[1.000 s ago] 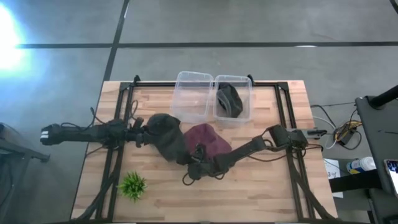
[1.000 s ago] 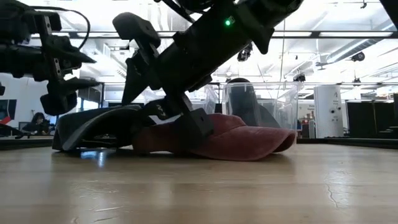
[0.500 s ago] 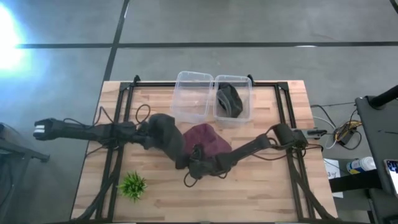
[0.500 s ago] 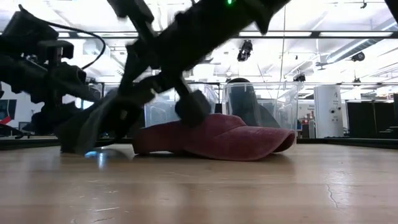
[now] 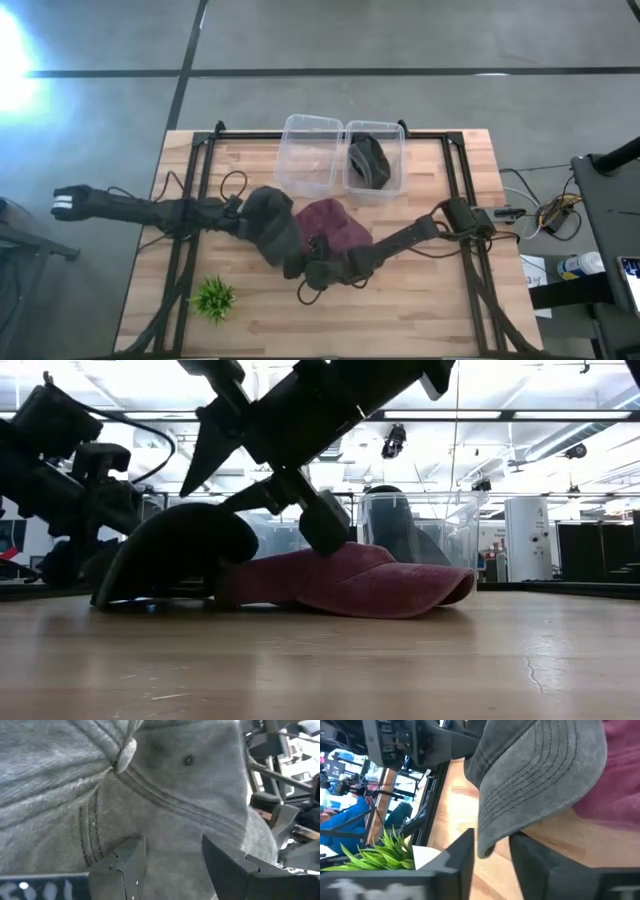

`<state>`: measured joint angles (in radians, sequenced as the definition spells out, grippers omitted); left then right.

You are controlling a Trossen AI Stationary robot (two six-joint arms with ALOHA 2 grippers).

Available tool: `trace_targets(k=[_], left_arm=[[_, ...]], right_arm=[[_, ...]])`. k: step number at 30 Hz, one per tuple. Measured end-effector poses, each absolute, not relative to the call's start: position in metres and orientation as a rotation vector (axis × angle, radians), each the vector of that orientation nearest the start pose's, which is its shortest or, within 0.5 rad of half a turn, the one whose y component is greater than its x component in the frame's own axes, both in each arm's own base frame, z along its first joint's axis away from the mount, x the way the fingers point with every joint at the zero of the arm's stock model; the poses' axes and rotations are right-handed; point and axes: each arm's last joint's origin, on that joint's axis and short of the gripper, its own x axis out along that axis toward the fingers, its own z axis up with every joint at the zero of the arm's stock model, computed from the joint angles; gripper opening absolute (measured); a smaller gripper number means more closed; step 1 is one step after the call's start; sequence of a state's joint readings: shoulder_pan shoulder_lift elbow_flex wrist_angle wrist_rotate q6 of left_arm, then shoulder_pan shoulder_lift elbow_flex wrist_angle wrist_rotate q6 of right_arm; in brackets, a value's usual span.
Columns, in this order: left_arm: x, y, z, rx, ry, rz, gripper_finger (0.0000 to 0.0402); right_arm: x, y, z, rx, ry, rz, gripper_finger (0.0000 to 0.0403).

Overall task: Pick & Place hat
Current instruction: Put the black cap into the right transparent bin

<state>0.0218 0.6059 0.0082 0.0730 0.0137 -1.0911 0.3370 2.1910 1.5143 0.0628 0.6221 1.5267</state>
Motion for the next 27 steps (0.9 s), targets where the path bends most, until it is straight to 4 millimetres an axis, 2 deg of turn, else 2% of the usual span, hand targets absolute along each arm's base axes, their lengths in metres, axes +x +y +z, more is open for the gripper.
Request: trace_targets(k=[4, 7, 14, 19, 24, 26, 27], left_arm=[[0.126, -0.001, 0.117, -1.082, 0.461, 0.282, 0.019], [0.13, -0.004, 0.118, -1.079, 0.453, 0.254, 0.019], [0.137, -0.008, 0.119, -1.077, 0.438, 0.246, 0.019], [0.141, -0.009, 0.121, -1.081, 0.447, 0.243, 0.019], [0.148, -0.011, 0.134, -1.066, 0.409, 0.19, 0.019], [0.152, -0.013, 0.144, -1.029, 0.406, 0.109, 0.019], [0.153, -0.014, 0.15, -1.007, 0.405, 0.058, 0.019]], right_arm=[[0.458, 0.133, 0.159, 1.191, 0.189, -0.638, 0.0168], [0.461, 0.124, 0.16, 1.202, 0.163, -0.66, 0.0189], [0.468, 0.109, 0.163, 1.241, 0.15, -0.623, 0.0191], [0.467, 0.109, 0.161, 1.229, 0.189, -0.625, 0.015], [0.464, 0.112, 0.159, 1.209, 0.229, -0.63, 0.0061], [0.462, 0.117, 0.163, 1.175, 0.241, -0.62, 0.0024], [0.46, 0.119, 0.167, 1.163, 0.249, -0.613, 0.0019]])
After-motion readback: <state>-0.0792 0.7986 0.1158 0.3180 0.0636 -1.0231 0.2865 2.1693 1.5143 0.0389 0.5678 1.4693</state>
